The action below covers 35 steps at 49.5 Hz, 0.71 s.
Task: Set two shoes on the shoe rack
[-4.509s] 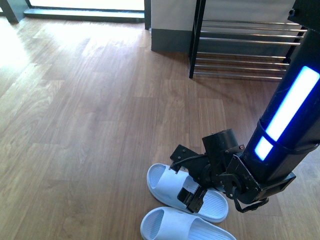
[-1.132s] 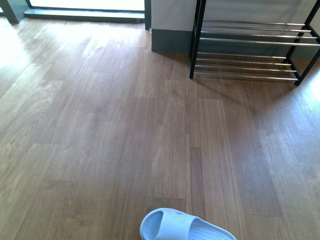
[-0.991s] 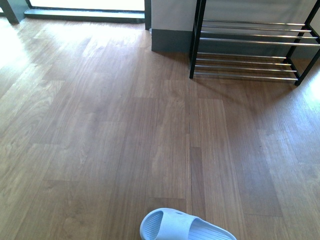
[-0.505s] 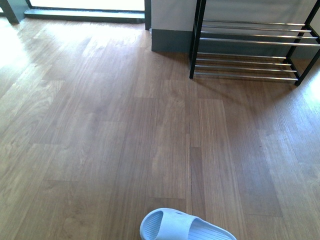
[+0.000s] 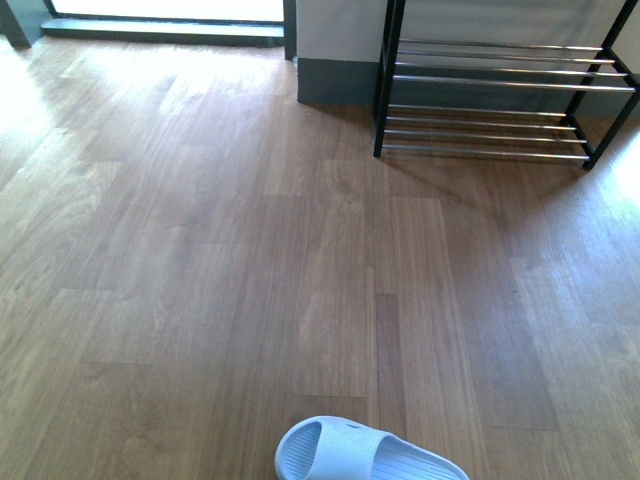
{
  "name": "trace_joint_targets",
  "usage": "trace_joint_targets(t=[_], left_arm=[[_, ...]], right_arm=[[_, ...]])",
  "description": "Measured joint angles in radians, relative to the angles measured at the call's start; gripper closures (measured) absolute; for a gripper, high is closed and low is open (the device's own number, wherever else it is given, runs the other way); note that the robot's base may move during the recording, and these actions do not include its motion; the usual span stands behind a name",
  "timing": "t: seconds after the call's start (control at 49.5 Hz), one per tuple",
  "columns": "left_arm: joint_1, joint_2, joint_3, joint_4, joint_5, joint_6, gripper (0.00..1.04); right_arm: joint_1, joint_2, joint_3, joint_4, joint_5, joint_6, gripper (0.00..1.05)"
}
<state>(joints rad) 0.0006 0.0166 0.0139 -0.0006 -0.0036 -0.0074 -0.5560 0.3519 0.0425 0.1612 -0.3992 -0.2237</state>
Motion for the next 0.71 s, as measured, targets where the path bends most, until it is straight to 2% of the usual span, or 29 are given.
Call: trace_joint_targets(t=[0.708], left_arm=[[-0.002, 0.000, 0.000, 0.000, 0.003, 0.000, 0.09]], right_arm=[[0.000, -0.002, -0.002, -0.001, 0.005, 0.001, 1.03]])
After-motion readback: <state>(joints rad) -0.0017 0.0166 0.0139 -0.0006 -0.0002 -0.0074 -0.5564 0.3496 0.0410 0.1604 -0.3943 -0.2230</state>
